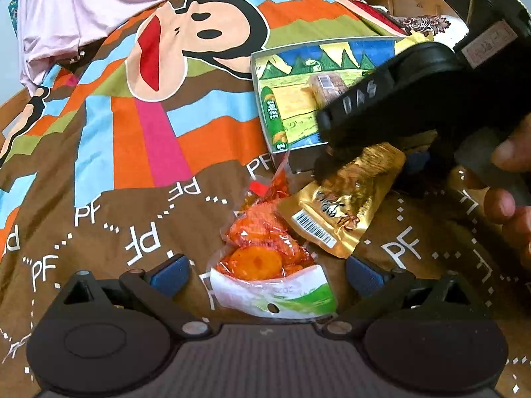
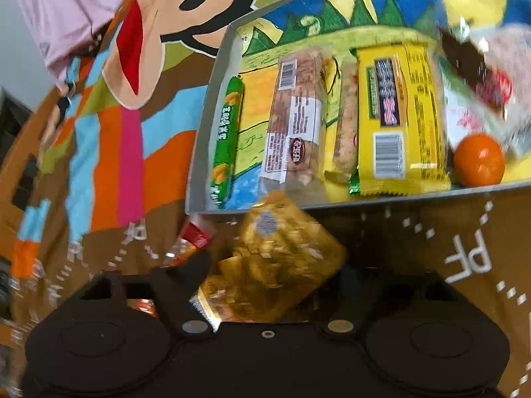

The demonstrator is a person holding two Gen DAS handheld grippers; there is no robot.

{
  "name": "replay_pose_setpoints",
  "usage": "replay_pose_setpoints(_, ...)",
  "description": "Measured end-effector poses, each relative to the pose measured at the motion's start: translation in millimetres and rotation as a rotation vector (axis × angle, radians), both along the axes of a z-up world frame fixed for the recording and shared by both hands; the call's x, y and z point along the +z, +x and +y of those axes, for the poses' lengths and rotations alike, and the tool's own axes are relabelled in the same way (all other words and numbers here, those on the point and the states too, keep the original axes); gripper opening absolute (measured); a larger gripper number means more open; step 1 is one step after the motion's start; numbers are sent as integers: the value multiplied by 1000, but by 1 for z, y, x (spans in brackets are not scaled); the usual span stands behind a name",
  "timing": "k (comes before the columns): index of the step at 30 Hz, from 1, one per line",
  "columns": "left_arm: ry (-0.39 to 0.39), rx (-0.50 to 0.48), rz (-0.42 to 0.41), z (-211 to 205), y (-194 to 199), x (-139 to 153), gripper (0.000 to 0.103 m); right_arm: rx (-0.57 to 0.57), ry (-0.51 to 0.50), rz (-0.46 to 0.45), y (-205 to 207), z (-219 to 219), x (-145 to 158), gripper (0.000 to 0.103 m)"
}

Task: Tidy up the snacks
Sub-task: 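Move left tool to the orange snack bag while right tool moves to the gold packet, then close left tool on the orange snack bag while right tool grasps the gold packet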

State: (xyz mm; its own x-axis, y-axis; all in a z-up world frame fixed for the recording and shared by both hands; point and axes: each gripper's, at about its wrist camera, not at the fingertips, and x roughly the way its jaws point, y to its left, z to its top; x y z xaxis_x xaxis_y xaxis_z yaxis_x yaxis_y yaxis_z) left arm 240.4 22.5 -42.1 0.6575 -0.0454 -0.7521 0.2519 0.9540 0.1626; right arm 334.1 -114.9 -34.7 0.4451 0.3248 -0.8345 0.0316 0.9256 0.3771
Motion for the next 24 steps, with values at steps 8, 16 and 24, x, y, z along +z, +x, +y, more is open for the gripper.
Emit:
replay_pose_setpoints(8,0,-3,-2,0,-4,2,103,58,-72,-12,-23,-31,17,32)
replay_pose_setpoints(16,-26,52,-46,5,-3,6,102,60,-102,-69,-69,-71,38,30)
replay_pose_setpoints(24,-70,16,-107,-5,6,2,94,52,-3,-111,-70,-74,22,37)
